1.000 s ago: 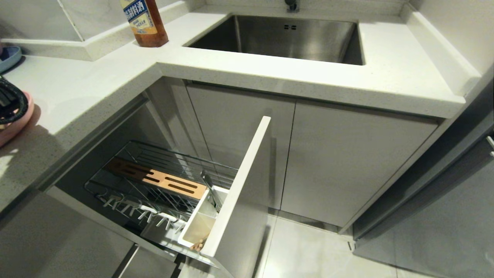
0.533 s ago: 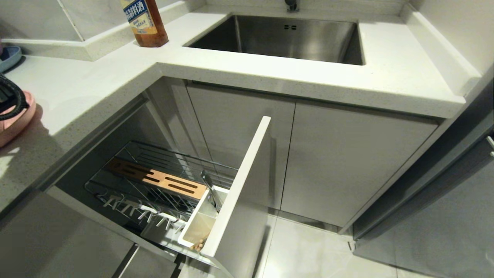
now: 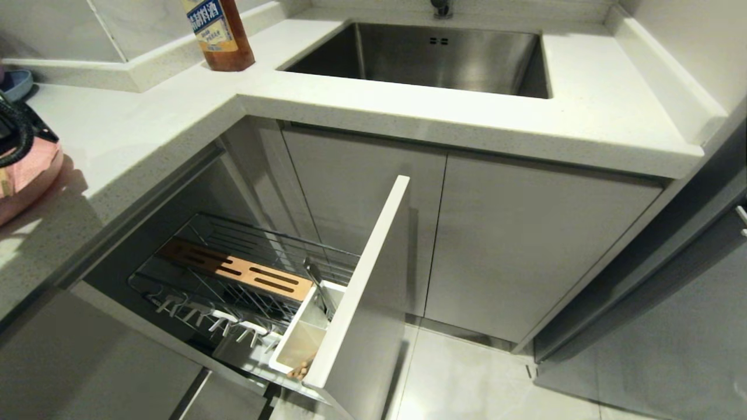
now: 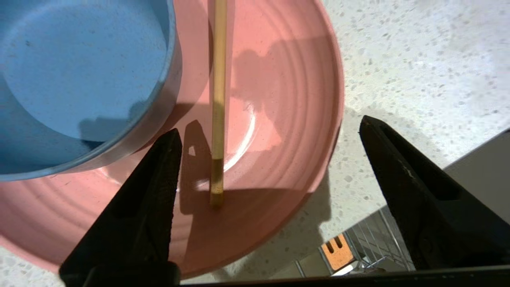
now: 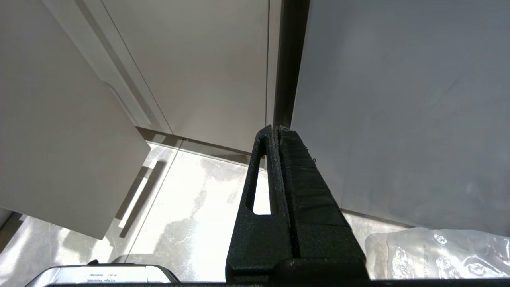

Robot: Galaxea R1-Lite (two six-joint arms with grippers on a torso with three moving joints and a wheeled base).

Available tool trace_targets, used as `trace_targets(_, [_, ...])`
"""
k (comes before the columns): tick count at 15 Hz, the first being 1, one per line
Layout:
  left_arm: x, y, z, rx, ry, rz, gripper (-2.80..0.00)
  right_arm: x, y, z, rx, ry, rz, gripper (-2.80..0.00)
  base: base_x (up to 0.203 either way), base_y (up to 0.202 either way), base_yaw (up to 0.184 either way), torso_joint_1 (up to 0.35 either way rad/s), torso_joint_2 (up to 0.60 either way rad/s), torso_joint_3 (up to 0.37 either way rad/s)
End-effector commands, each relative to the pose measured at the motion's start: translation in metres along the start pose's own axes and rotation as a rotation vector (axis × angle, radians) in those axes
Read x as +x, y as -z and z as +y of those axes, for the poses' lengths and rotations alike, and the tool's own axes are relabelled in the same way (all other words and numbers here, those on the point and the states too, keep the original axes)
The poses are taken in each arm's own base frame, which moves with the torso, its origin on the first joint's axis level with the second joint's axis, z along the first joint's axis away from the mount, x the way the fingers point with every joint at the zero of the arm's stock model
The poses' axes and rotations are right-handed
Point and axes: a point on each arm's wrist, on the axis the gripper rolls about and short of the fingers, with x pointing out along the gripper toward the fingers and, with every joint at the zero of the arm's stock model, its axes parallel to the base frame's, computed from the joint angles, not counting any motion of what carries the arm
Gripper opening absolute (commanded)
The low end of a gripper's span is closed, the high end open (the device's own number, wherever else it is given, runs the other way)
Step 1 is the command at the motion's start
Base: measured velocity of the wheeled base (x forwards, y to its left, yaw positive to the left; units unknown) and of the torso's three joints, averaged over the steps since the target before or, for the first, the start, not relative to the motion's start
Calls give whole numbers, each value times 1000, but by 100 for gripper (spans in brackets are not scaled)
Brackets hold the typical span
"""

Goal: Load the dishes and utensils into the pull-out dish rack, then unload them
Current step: Take the chopsticks out of the cupboard

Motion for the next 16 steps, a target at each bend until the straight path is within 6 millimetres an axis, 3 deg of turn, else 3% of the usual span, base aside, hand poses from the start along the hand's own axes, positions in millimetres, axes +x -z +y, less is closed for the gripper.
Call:
trace_targets(1, [-6, -2, 2, -8, 3, -16, 0, 0, 0, 0, 0, 1, 2, -280, 0, 0, 0, 0, 0, 0])
trace_targets(4, [-19, -5, 4, -16, 18, -49, 0, 0, 0, 0, 0, 1, 2, -280, 0, 0, 0, 0, 0, 0])
trace_targets(6, [-32, -5, 5, -13, 52, -63, -280, 0, 1, 0, 0, 1, 2, -280, 0, 0, 0, 0, 0, 0])
trace_targets(11, [-62, 5, 5, 28, 197, -35, -280, 0, 0, 0, 0, 0, 2, -280, 0, 0, 0, 0, 0, 0])
trace_targets(16, [-86, 50, 1, 221, 396, 159, -280, 0, 1, 0, 0, 0, 2, -280, 0, 0, 0, 0, 0, 0])
